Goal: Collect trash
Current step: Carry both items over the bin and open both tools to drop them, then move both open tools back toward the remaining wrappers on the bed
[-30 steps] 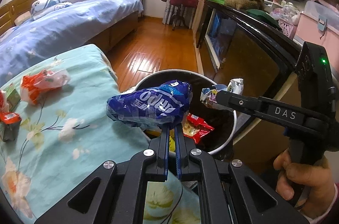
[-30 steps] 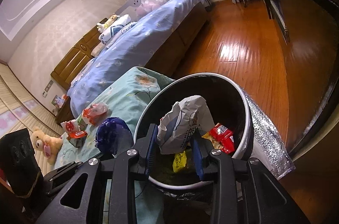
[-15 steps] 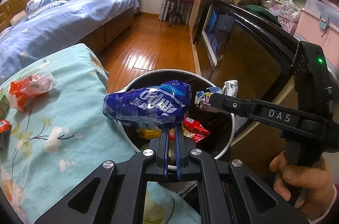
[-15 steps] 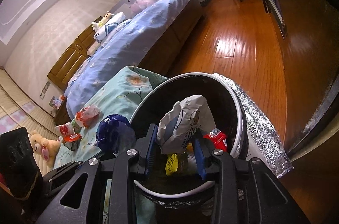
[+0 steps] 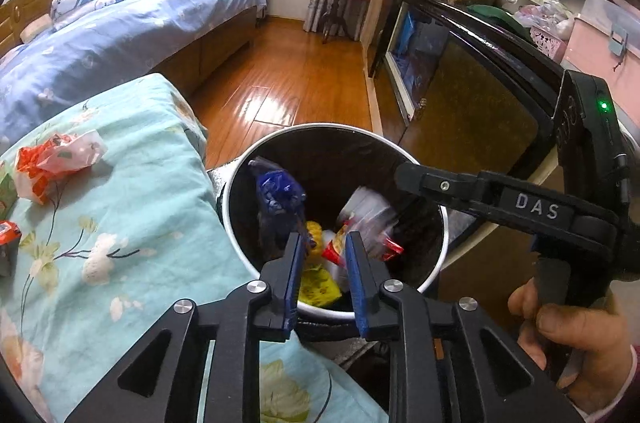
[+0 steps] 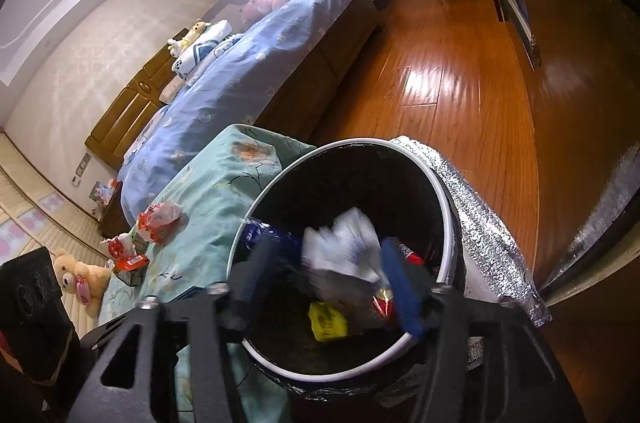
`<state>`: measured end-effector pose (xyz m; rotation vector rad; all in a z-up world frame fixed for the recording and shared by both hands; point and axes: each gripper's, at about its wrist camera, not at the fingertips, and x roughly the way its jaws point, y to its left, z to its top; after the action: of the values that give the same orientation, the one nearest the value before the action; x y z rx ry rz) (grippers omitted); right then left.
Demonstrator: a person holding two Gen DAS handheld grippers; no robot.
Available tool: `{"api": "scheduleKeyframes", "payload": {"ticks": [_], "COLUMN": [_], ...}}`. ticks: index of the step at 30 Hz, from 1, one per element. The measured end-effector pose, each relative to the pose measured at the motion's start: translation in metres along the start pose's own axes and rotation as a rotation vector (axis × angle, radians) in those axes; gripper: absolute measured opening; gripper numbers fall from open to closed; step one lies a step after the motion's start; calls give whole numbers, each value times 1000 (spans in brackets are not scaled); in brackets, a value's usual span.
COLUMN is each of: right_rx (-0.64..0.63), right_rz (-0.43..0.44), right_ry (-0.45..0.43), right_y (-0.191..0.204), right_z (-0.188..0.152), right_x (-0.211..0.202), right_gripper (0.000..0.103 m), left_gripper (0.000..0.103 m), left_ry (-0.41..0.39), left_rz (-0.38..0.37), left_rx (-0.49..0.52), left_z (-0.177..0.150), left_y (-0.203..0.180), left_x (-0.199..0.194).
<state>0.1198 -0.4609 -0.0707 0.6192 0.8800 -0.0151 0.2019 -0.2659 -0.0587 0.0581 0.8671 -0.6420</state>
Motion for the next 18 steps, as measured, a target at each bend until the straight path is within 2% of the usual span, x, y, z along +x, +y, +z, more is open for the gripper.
{"api": "scheduleKeyframes", "payload": {"ticks": [3,4,12,18], "right_rx": [2,1,-10,-41], "right_rz": [-2,-1,9,30], "right_ry": [-5,-8,-10,3], "right_y": [1,2,16,36], "right_z": [0,-1,-9,-19], "right_x": [-2,-3,-5,-2], "right_gripper": [66,67,78,79], "left_gripper": [43,44,45,45], "left_ry": [-14,-22,-22,-28], "left_rz": [14,17,45,79], "left_rx": [-7,-10,-72,-121], "left_z": [-3,-5,-25,-39], "left_y": [1,2,26,48], "left_x": [-6,-9,-29,-48]}}
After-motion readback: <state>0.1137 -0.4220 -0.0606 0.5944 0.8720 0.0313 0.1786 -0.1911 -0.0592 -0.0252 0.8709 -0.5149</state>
